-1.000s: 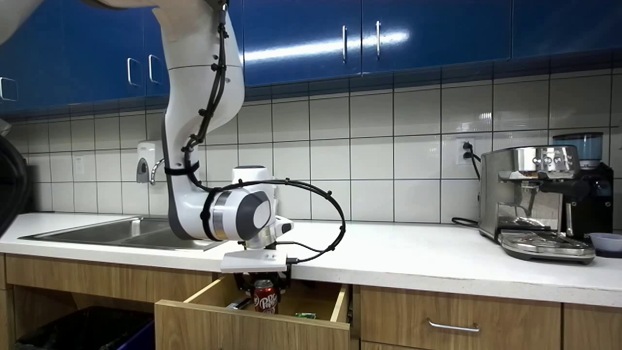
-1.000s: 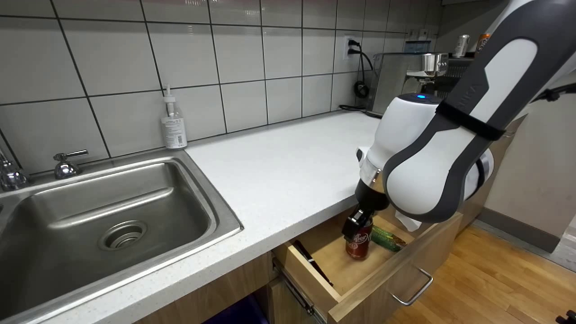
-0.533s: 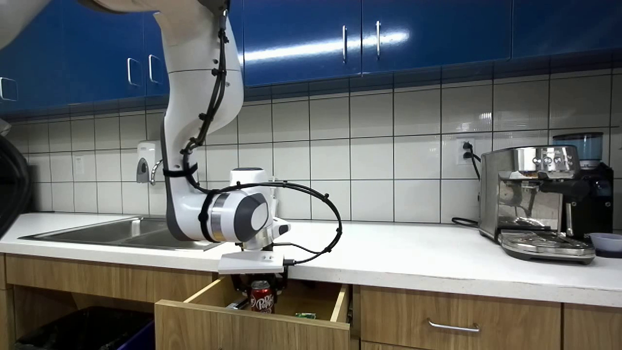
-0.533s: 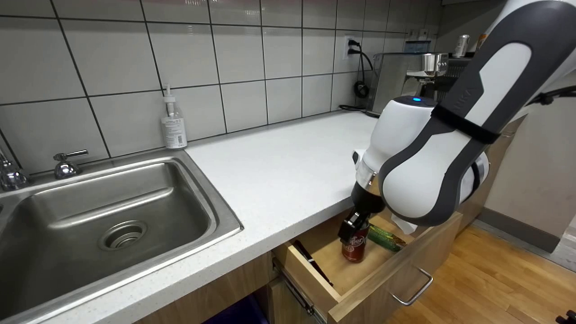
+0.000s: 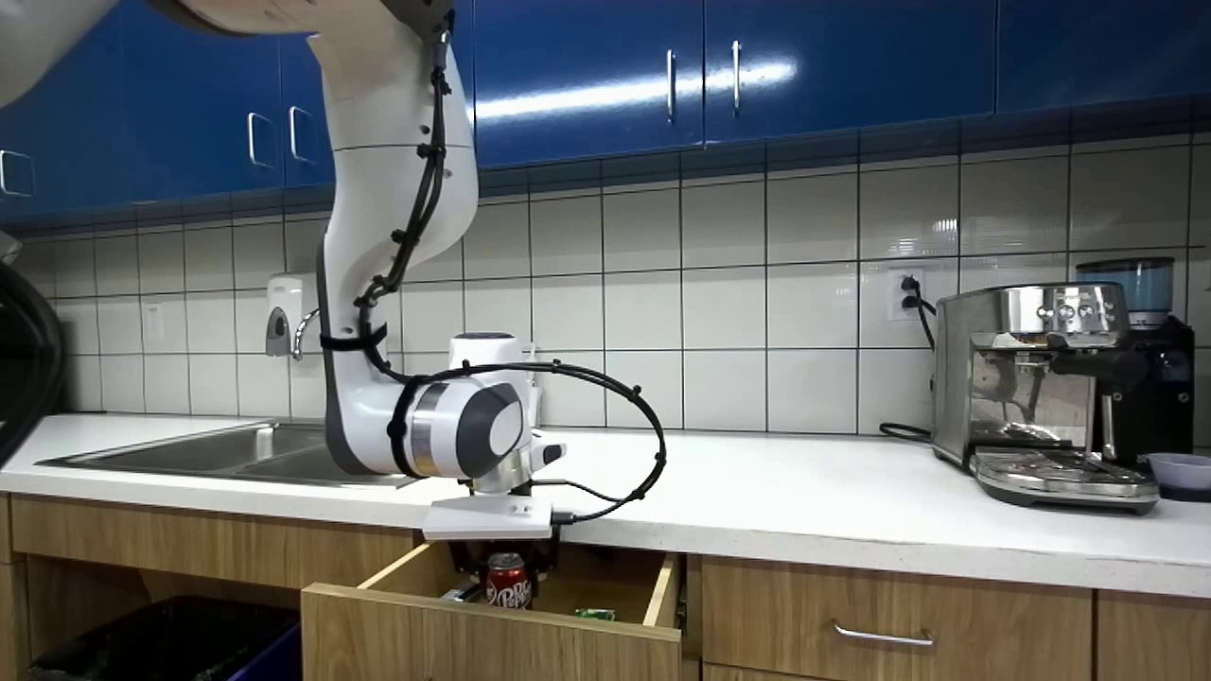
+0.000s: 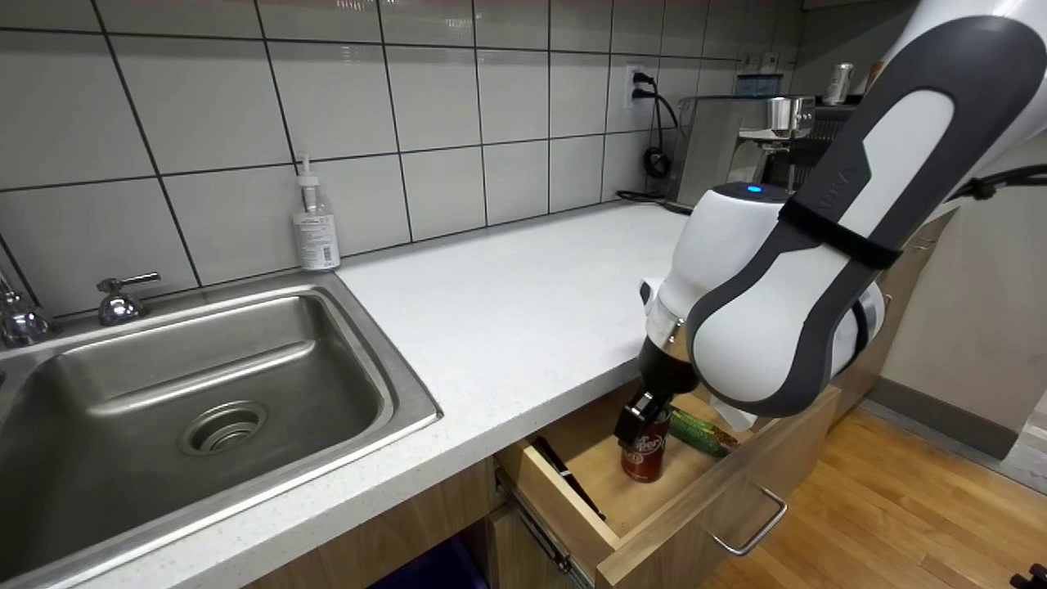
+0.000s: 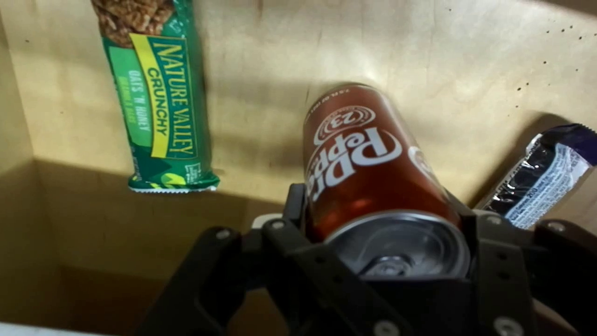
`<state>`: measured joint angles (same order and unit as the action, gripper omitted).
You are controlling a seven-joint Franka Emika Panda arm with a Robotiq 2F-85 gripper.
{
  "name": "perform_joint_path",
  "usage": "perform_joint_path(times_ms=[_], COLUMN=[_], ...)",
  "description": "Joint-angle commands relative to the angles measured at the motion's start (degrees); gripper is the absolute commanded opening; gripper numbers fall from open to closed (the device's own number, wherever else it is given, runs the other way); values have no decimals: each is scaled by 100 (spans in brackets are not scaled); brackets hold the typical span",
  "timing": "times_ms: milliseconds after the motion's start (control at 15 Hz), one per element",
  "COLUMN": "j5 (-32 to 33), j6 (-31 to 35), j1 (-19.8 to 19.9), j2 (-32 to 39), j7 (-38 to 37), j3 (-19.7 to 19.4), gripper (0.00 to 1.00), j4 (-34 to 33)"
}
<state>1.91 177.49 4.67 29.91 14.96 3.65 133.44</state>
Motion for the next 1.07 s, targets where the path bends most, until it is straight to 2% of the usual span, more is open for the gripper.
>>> perform_joint_path(times_ms=[0,200,267,333,400,533,1000], j5=[174,204,208,214,224,270,399], j6=[52,41,26,15,19,15,25], j1=[214,220,222,215,218,213,122], j2=[40,47,42,30,19,-14,-165], j7=[-14,-8,-9,-12,-2,29,-4], j3=[168,173,174,166,170,175,78], gripper=[39,39,72,91,97,100,100], j4=[-92,-101,-99,-94,-89,-62,73])
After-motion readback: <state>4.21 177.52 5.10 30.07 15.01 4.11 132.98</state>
